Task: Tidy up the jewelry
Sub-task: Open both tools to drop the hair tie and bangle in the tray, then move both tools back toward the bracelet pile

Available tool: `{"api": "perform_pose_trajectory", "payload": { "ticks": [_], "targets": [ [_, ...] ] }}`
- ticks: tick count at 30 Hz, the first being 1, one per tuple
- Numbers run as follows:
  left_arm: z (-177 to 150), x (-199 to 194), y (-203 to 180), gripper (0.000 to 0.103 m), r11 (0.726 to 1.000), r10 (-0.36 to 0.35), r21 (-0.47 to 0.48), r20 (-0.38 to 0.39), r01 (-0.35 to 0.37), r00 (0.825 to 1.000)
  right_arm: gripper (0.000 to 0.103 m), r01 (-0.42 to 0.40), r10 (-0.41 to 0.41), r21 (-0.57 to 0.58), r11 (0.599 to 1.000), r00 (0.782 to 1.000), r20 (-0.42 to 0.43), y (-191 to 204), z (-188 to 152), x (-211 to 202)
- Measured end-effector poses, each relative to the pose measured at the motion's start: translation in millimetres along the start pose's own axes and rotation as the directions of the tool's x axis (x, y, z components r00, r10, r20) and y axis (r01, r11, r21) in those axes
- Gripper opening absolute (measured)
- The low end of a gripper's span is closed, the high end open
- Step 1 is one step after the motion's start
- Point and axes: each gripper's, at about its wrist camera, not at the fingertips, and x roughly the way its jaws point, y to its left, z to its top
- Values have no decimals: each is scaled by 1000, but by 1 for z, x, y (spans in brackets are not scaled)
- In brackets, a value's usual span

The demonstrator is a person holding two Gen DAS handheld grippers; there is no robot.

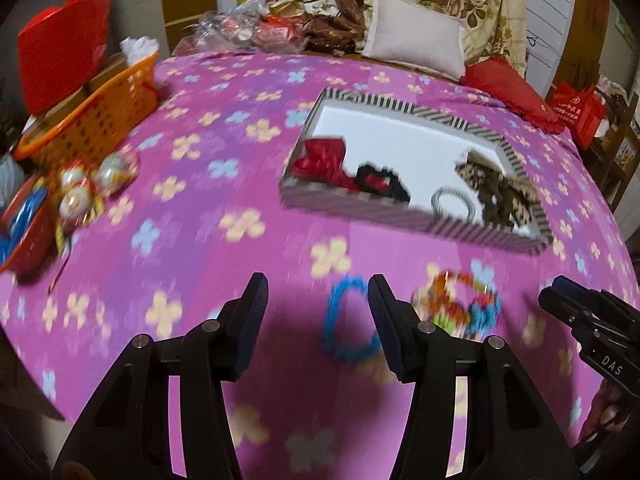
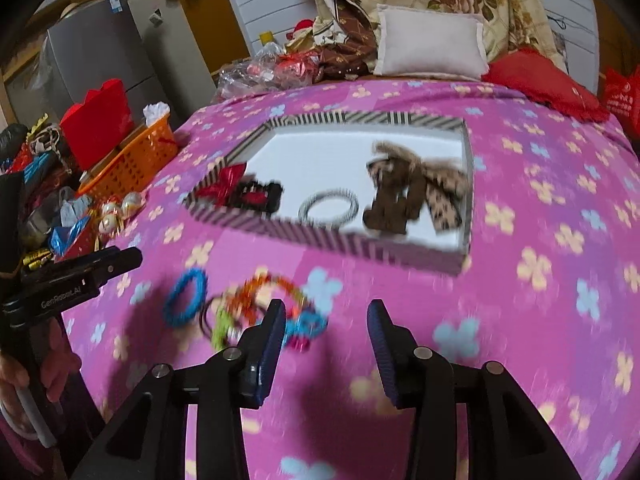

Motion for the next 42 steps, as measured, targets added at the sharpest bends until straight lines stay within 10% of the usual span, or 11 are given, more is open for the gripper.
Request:
{"api": "perform_pose_trajectory", "payload": {
  "ticks": [13, 42],
  "targets": [
    [-57, -11, 10, 52, 999, 39, -32, -28, -40, 999, 40, -42, 43, 24, 999, 999, -30, 25, -30, 13],
    [-55, 9, 19, 52, 997, 2, -73, -75, -7, 997, 28, -42, 42, 15, 999, 999, -29, 33, -14, 49]
  ]
}}
